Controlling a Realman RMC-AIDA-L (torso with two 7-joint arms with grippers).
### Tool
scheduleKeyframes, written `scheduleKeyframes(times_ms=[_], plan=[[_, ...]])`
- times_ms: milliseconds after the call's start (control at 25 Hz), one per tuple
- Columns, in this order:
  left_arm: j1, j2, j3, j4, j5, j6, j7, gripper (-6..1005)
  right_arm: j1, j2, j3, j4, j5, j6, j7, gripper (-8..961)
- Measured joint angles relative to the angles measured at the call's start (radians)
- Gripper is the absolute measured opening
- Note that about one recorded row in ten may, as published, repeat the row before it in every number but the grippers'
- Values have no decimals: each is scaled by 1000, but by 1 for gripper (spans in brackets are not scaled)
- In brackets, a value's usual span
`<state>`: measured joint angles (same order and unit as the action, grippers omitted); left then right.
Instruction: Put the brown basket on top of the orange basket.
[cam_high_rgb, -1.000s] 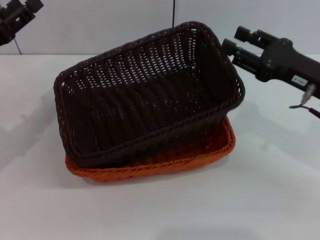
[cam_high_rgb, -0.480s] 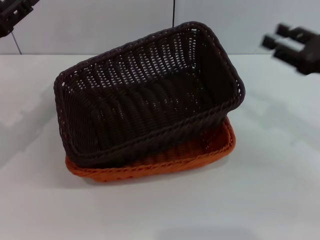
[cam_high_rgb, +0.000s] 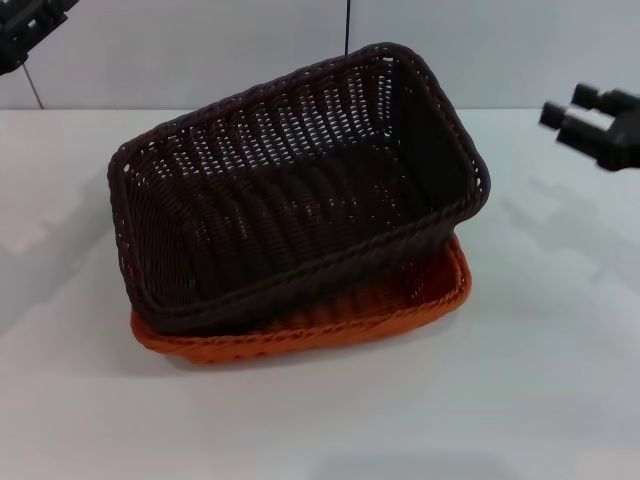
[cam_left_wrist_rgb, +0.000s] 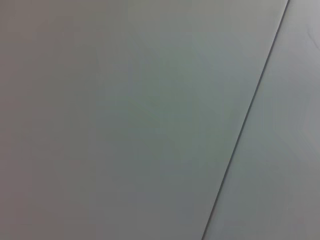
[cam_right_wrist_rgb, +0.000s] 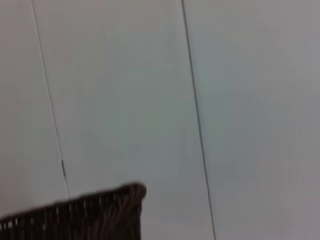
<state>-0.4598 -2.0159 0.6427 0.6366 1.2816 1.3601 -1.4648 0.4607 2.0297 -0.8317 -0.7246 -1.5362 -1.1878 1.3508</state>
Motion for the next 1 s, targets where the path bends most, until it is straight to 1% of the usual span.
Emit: scheduleKeyframes(times_ms=[120,280,520,760,1000], plan=[[2,-1,0,0,-1,-2,0,847,18,6,-1,17,-52,15,-2,586],[7,-2,0,0,-2,-3,0,847,34,-1,-9,39,-98,-19,-2,585],[10,-4,0,0,-7,-3,-2,847,39,-10,-13,40,-180,-153,0,585],[9,-6,-1,0,-8,-3,-1,847,41,-34,-12,41,-200,-324,-3,585],[6,-6,-2,0,-8,-6,-1,847,54,-43,-13,42,-209,-372,-4,585]])
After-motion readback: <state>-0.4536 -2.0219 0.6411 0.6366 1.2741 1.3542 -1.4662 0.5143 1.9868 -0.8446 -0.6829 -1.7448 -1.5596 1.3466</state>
